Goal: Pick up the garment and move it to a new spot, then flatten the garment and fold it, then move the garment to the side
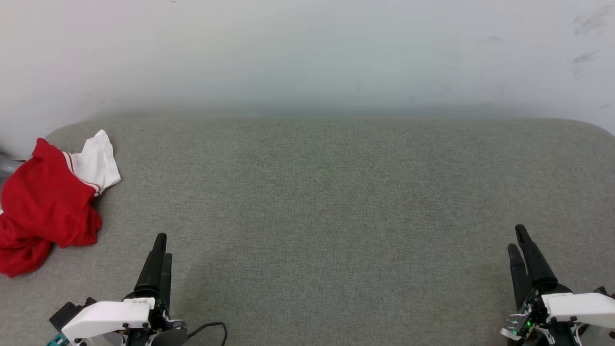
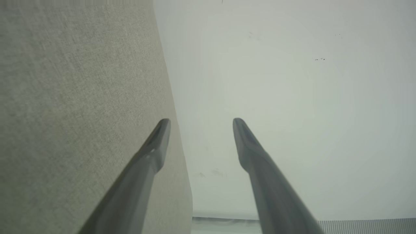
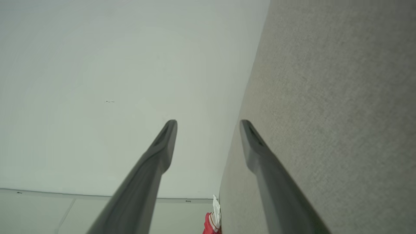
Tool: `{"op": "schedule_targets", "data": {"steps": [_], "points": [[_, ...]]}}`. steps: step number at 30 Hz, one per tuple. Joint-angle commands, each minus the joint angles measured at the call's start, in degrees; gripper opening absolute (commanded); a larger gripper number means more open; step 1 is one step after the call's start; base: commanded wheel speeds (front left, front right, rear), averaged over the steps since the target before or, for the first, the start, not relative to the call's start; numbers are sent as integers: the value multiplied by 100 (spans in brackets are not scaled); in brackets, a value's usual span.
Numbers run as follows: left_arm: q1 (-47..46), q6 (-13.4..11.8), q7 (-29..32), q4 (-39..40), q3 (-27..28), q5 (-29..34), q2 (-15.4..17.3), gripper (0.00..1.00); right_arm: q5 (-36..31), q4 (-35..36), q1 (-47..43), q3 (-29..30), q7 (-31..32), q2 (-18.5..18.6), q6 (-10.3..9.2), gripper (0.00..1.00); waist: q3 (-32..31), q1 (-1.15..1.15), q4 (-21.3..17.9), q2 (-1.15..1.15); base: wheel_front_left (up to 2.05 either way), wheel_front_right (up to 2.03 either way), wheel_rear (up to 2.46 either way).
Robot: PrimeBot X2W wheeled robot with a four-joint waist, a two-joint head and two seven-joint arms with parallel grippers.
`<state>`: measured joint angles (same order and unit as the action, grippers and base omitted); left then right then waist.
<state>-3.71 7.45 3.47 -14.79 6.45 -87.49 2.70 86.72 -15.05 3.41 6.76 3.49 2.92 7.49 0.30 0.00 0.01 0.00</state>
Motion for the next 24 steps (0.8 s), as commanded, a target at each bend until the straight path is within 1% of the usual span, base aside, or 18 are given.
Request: {"op": "schedule_targets", "data": {"steps": [1, 7, 19, 24], "points": [[-97, -16, -51, 138, 50, 141, 11, 100, -172, 154, 58, 26, -51, 3, 1, 100, 1, 0, 0, 0, 0, 0, 0], [-102, -150, -207, 383, 57, 797, 12, 100, -914, 423, 23, 31, -208, 3, 1, 100, 9, 0, 3, 0, 0, 0, 0], [-20, -615, -492, 861, -200, 2361, 14, 100, -2560, 949, -75, -85, -489, 2, 1, 100, 20, 0, 5, 0, 0, 0, 0], [18, -757, -599, 960, -310, 2912, 15, 100, -3157, 1078, -135, -152, -598, 2, 1, 100, 22, 0, 9, 0, 0, 0, 0]]}}
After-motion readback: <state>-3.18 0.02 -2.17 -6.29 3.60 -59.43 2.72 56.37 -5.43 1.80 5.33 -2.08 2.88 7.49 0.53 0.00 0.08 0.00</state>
